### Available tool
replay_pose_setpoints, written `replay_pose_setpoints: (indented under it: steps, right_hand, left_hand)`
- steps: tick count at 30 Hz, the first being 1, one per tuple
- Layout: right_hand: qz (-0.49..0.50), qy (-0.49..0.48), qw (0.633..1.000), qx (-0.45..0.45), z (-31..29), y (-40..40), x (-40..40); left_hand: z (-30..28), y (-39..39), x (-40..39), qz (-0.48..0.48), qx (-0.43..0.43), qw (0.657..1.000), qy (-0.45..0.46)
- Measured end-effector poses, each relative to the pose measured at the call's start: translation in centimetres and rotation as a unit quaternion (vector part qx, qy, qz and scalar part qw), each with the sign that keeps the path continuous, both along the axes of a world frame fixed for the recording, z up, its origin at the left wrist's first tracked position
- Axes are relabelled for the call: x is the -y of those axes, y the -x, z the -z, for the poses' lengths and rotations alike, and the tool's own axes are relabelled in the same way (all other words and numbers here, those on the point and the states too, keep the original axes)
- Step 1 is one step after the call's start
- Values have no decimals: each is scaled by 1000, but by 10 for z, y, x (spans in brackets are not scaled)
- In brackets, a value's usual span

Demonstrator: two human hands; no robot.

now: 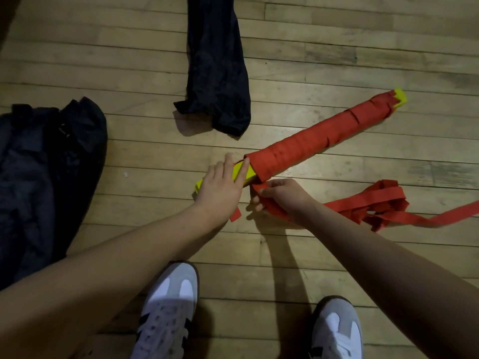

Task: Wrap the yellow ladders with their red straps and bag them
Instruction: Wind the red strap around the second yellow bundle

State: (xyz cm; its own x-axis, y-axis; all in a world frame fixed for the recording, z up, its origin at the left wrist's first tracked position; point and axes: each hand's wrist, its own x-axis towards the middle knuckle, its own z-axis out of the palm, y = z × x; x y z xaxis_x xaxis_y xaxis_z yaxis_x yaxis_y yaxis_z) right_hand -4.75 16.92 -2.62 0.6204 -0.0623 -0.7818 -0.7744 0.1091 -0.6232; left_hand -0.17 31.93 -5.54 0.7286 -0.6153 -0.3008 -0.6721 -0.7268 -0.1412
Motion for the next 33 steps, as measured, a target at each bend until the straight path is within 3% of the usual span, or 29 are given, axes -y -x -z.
replay_pose_setpoints:
  steps: [6,11,18,33]
  right_hand:
    - [-43,3,999,-24,-8,6,12]
    - [-81,82,993,12,-13,3,7]
    - [-70,121,989,53,-22,3,3]
    - [-18,13,1000,7,-20,19,5]
  left_hand:
    - [-15,-6,7,-110,-27,990,79]
    - [-22,-22,14,-103,-13,994,29]
    - [-29,-37,20,-113,-15,993,5]
    - [-15,4,11,-65,65,996,3]
